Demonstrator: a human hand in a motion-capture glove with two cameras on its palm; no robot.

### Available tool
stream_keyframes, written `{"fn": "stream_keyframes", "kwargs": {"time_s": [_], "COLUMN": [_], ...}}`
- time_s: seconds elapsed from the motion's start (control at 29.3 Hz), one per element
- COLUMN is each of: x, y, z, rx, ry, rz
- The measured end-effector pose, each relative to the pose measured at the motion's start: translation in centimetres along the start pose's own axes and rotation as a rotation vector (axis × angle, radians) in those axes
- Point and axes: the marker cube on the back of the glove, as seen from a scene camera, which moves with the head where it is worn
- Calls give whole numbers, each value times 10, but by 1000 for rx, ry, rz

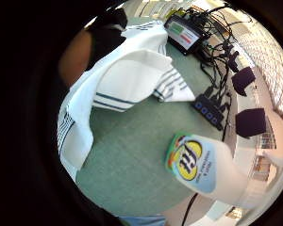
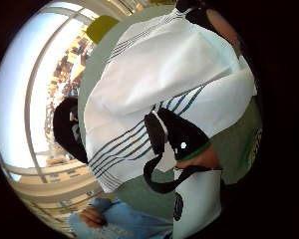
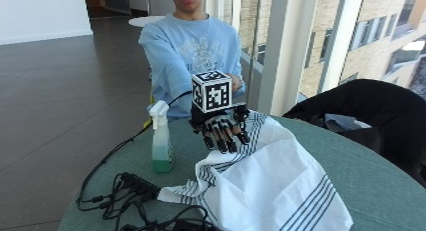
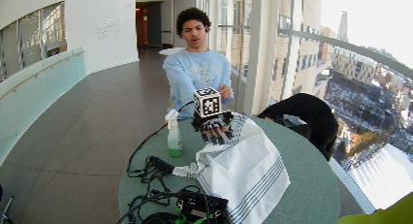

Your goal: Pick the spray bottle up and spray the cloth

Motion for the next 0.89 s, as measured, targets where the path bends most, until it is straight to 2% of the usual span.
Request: {"fn": "stream_keyframes", "kwargs": {"time_s": [0.89], "x": [-4], "y": [14], "z": [1], "rx": [-1], "ry": [-14], "rz": [-24]}}
